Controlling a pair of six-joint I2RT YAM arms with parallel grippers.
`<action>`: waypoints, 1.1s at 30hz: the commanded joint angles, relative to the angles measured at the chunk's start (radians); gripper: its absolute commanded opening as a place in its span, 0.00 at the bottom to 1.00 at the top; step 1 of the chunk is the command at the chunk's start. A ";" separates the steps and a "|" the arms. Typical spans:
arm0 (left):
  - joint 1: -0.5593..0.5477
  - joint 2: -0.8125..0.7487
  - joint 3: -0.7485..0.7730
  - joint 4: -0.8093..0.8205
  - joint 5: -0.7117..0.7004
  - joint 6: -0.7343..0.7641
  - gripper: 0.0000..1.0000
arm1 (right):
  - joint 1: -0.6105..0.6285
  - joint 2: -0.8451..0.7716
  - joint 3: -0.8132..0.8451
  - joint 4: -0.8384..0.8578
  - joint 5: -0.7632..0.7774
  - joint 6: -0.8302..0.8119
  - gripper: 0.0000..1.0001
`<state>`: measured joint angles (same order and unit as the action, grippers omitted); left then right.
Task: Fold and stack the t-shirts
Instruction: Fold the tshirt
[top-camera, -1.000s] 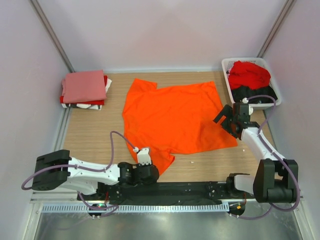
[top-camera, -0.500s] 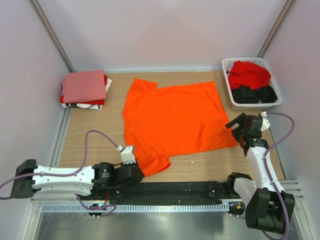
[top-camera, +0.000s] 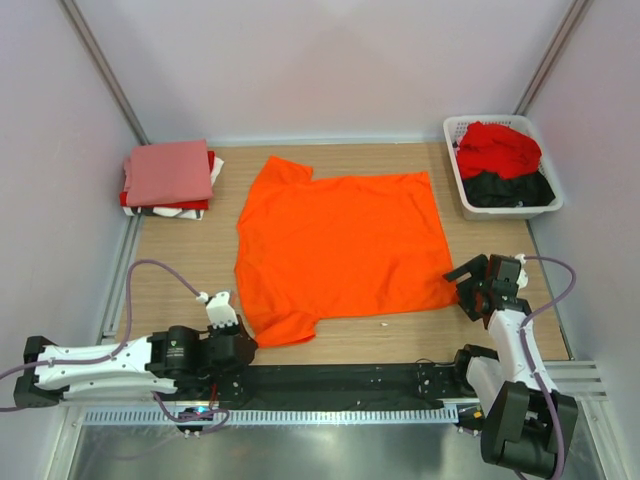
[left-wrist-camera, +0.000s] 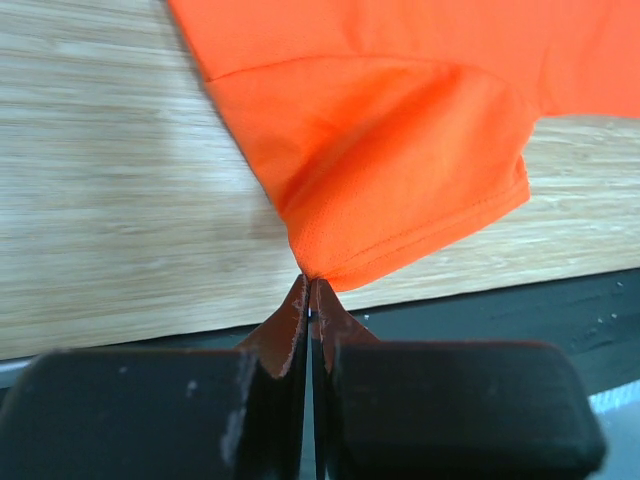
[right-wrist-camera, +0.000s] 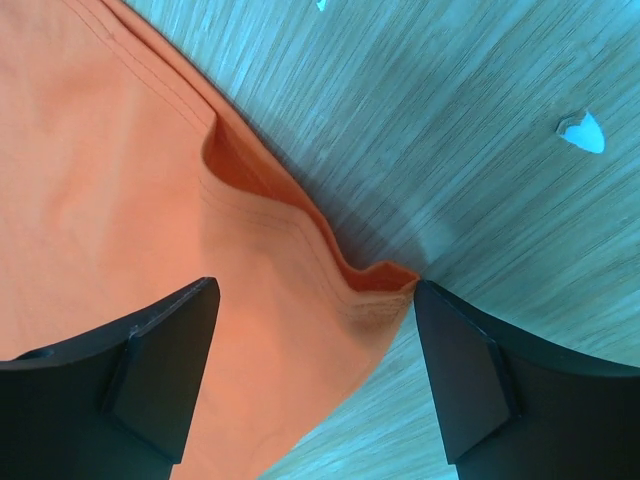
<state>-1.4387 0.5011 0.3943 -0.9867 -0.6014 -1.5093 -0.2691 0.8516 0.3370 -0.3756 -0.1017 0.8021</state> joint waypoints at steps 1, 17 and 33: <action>-0.002 -0.009 0.032 -0.078 -0.083 -0.032 0.00 | -0.002 -0.005 -0.021 -0.026 -0.047 0.012 0.82; 0.000 0.093 0.067 -0.012 -0.086 -0.006 0.00 | -0.001 -0.315 -0.084 -0.338 -0.115 -0.032 0.73; -0.002 0.033 0.066 -0.052 -0.083 -0.022 0.00 | -0.001 -0.138 -0.116 -0.128 -0.107 0.031 0.46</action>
<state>-1.4387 0.5533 0.4263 -1.0157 -0.6273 -1.5116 -0.2699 0.7074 0.2497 -0.4889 -0.2432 0.8352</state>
